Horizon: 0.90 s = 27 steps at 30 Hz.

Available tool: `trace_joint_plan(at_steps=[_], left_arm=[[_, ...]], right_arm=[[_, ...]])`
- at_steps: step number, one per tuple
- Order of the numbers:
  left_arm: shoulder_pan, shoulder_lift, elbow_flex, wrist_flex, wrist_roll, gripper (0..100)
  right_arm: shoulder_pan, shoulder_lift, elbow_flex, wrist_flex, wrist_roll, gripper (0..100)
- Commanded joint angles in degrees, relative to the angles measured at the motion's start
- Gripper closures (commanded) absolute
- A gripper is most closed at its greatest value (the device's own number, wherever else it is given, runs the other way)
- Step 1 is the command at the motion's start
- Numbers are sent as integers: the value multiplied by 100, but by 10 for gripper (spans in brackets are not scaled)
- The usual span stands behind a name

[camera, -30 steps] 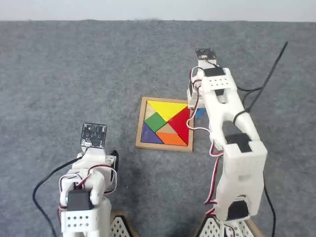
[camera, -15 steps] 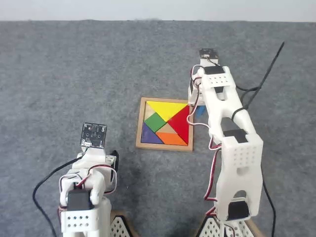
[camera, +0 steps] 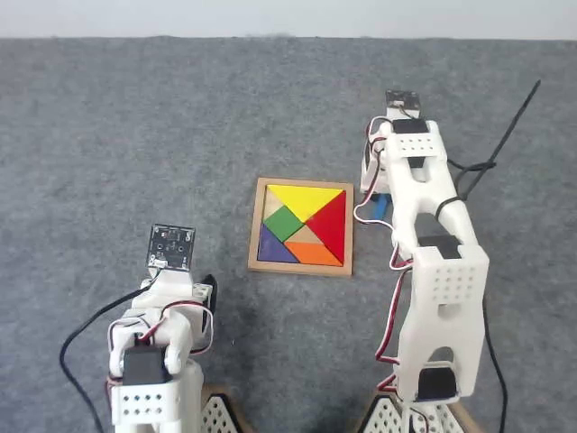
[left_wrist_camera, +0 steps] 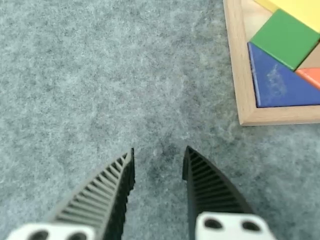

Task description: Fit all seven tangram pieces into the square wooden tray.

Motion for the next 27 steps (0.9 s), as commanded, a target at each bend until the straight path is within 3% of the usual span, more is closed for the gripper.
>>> trace_joint_plan(at_steps=[1,9,16,21,27], left_arm=[[9,-158,-48,53,-35,847],[9,-158,-48,53,-35,847],[9,-158,-48,53,-35,847],[9,-158,-48,53,-35,847],[9,-158,-48,53,-35,847]], right_arm=[[22,-418,-149,286,-88,966],[-136,-1288,-97,804,-70,991],[-1033,-2044,-26,1015,-35,991],[-1701,-2738,1090,-66,44,991],[-2097,-3829,3262,-2193,53,992]])
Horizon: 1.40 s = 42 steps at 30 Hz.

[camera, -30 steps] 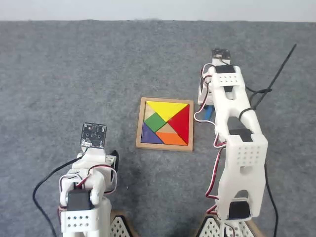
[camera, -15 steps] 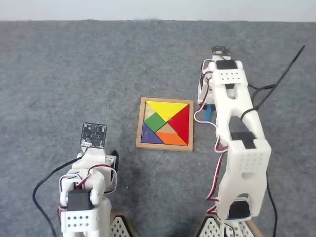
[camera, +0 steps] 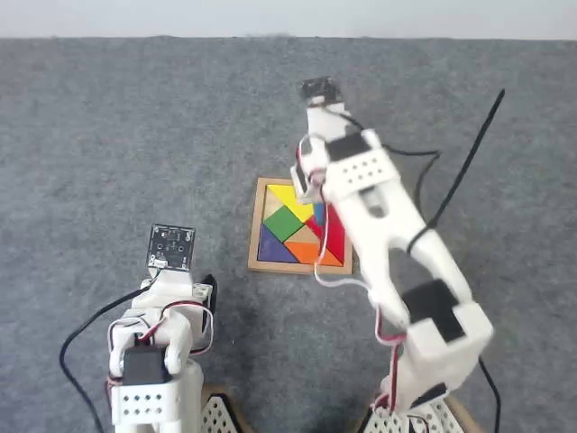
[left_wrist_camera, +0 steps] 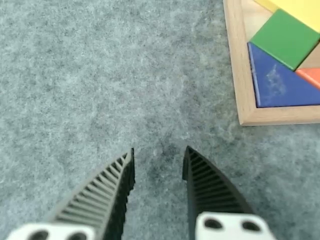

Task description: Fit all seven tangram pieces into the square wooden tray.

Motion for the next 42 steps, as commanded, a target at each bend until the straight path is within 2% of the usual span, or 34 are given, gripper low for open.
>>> trace_joint_plan(at_steps=[1,8,21,30,36,42], left_arm=[[9,-158,-48,53,-35,847],[9,-158,-48,53,-35,847],[9,-158,-48,53,-35,847],[9,-158,-48,53,-35,847],[9,-158,-48,53,-35,847],[9,-158,-48,53,-35,847]], right_arm=[[-321,-1059,1292,-1684,53,992],[-998,-549,774,-1956,18,992],[-1007,2018,-2004,-1138,-765,991],[-743,2255,-2163,-1112,-958,987],[-725,2273,-2180,-954,-941,889],[-734,2290,-2180,-954,-923,887]])
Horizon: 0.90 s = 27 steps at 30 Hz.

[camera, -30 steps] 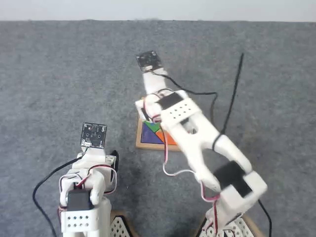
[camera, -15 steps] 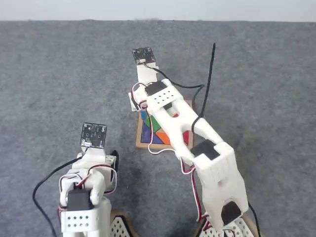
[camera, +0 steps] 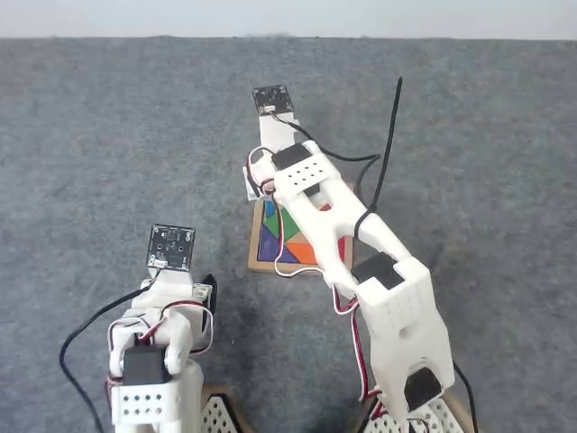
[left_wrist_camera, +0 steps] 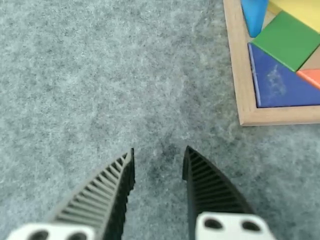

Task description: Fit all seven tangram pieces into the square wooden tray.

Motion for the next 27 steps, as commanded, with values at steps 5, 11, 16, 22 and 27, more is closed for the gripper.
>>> trace_joint_plan(at_steps=[5,11,16,22,27], left_arm=[[9,-158,-48,53,-35,847],[9,-158,-48,53,-35,847],[9,-158,-48,53,-35,847],[9,-158,-48,53,-35,847],[9,-158,-48,53,-35,847]], right_arm=[[233,-295,-325,84,167,887],[286,-453,-308,479,264,887],[286,-479,-308,523,281,887],[233,-866,-308,567,659,887],[110,-690,-299,567,747,887]])
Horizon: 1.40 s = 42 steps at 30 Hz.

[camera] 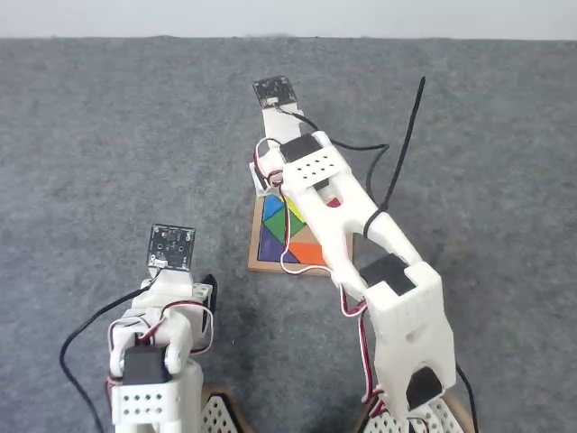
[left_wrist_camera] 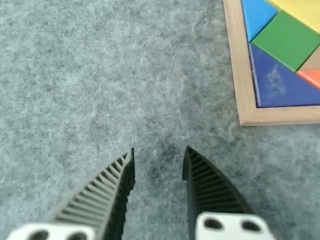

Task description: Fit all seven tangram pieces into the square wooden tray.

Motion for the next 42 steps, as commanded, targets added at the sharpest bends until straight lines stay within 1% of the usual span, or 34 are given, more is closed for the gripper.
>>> trace_joint_plan(at_steps=[1,7,10,14,16,18,21,23,26,30,35,39,42], left_arm=[[9,-158,-48,53,-35,847],[9,-158,-48,53,-35,847],[9,-158,-48,53,-35,847],[9,-158,-48,53,-35,847],[9,-158,-48,53,-35,847],[9,-158,-48,53,-35,847],[9,-158,-48,53,-35,847],[9,-158,-48,53,-35,847],[9,-158,-48,53,-35,847],[9,-158,-48,53,-35,847],[9,-158,-48,53,-35,847],[9,-158,-48,53,-35,847],[9,-158,-48,53,-35,847]], right_arm=[[-84,-215,-255,40,123,887],[-119,-242,-281,101,141,887],[92,-813,-264,541,308,887],[444,-1719,0,1226,316,899],[620,-2176,563,1235,316,941],[787,-2668,1468,927,316,974],[1024,-3574,3191,57,396,977],[1174,-4295,4422,-585,633,976],[1385,-5393,5864,-1095,985,950],[2000,-6765,7103,-1095,1371,938],[2914,-8189,8308,-1130,1495,936],[3292,-9086,9125,-1103,2092,936],[3530,-9710,9618,-1103,2321,936]])
